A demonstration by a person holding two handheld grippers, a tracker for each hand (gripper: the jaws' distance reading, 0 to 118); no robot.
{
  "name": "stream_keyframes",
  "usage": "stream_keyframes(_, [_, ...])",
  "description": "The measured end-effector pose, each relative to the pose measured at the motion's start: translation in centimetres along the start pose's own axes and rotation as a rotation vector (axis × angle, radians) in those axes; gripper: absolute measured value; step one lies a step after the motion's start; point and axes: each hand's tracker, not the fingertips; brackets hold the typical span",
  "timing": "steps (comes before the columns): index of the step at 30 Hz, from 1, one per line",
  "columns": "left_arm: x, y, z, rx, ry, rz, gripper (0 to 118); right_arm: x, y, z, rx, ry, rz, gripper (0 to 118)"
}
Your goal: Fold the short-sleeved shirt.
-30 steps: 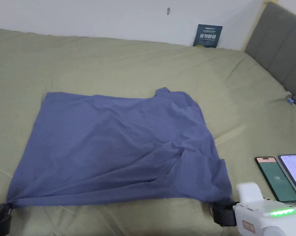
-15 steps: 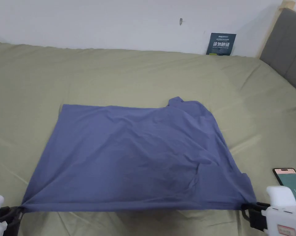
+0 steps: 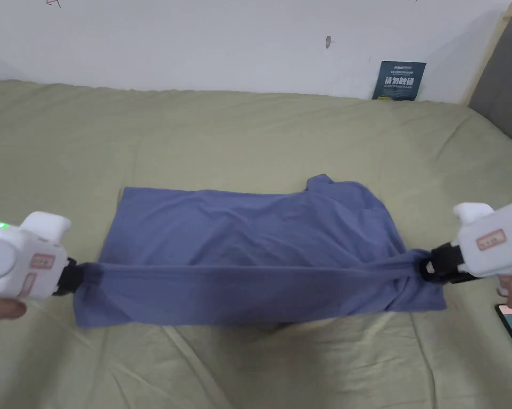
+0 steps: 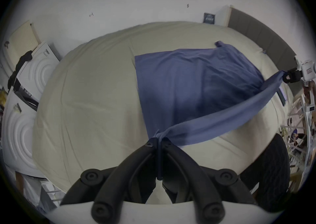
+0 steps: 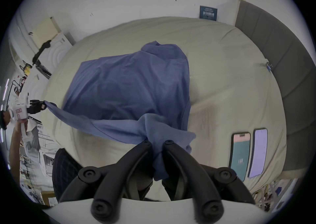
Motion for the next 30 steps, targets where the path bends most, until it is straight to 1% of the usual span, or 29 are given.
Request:
stream_keyframes(1, [-0.1,1.0,-1.3,-0.027,0.001,0.025,0,-0.1,0.9,-1.0,-0.010,-0.011,-0.006,9])
stream_keyframes(2, [-0.1,2.2,-2.9,-0.060,-0.007,0.062,0,-0.1,2.1,-2.7,-0.049,-0.023,-0.030,9])
stream_keyframes(4, [-0.2,4.0,-6.3,-0.138,-0.001,0.127,0,-0.7,3.6,-5.6,-0.096,-0.041,-0.101,9])
stream_keyframes(6, [-0.2,4.4,-8.8,-0.199,0.021,0.145,0,-0.8,4.4,-7.8,-0.135,-0.048,-0.148,9])
stream_keyframes(8, [-0.2,4.6,-10.3,-0.240,0.045,0.166,0,-0.7,4.6,-9.1,-0.155,-0.052,-0.151,10])
stream_keyframes(9, [-0.1,4.4,-10.4,-0.216,0.025,0.155,3,-0.7,4.5,-9.4,-0.155,-0.052,-0.153,13])
stream_keyframes(10, [-0.1,4.2,-10.5,-0.208,0.024,0.160,14,-0.7,4.3,-9.4,-0.152,-0.048,-0.154,29])
stream_keyframes(11, [-0.2,4.1,-10.4,-0.198,0.015,0.175,61,-0.1,4.3,-9.7,-0.144,-0.040,-0.151,72])
stream_keyframes(12, [-0.4,3.8,-9.9,-0.178,-0.001,0.193,101,0.0,4.0,-9.4,-0.138,-0.038,-0.142,101])
stream_keyframes(13, [-0.7,3.4,-9.4,-0.175,-0.037,0.201,118,0.0,3.7,-9.0,-0.139,-0.032,-0.120,111])
stream_keyframes(14, [-0.8,2.6,-8.3,-0.165,-0.068,0.193,115,-0.1,3.2,-8.1,-0.122,-0.003,-0.088,111])
stream_keyframes(16, [-0.7,0.6,-4.7,-0.007,-0.048,0.170,113,-0.2,1.6,-5.2,-0.005,0.000,-0.080,111])
stream_keyframes(18, [-0.4,-2.9,-0.8,0.163,-0.021,0.186,113,-1.3,-1.6,-1.9,0.117,0.023,-0.068,111])
stream_keyframes(19, [0.2,-4.9,0.6,0.257,-0.008,0.178,113,-1.4,-3.3,-0.6,0.177,0.017,-0.060,111])
stream_keyframes(20, [1.0,-7.2,2.0,0.351,0.017,0.164,113,-2.4,-5.6,0.7,0.253,0.003,-0.046,111])
stream_keyframes(21, [1.4,-9.5,2.6,0.405,0.055,0.136,113,-3.3,-8.2,1.7,0.337,0.008,-0.026,111])
stream_keyframes(22, [2.2,-11.6,3.0,0.437,0.101,0.132,113,-4.2,-10.3,2.1,0.385,0.015,-0.002,110])
stream_keyframes(23, [3.0,-13.6,3.3,0.477,0.147,0.129,112,-4.9,-12.7,2.7,0.435,-0.004,0.017,106])
stream_keyframes(24, [3.5,-15.4,3.3,0.470,0.174,0.143,110,-5.8,-14.9,2.8,0.470,-0.018,0.016,95])
stream_keyframes(25, [3.9,-16.5,3.2,0.469,0.164,0.159,101,-6.6,-16.5,2.8,0.483,-0.022,0.010,70])
stream_keyframes(26, [4.1,-17.6,3.1,0.468,0.144,0.163,64,-7.3,-18.0,2.5,0.469,-0.015,0.001,29])
stream_keyframes(27, [4.1,-18.0,2.7,0.427,0.118,0.169,23,-7.6,-19.0,1.8,0.460,-0.020,-0.026,10])
stream_keyframes(28, [4.1,-18.2,2.2,0.380,0.110,0.160,0,-8.0,-19.9,1.6,0.456,-0.008,-0.037,9])
stream_keyframes(29, [3.2,-18.3,1.0,0.396,0.115,0.160,0,-8.5,-20.7,1.4,0.438,0.035,-0.037,9])
stream_keyframes(30, [2.9,-18.1,0.5,0.381,0.108,0.156,0,-9.1,-21.1,1.2,0.414,0.051,-0.019,8])
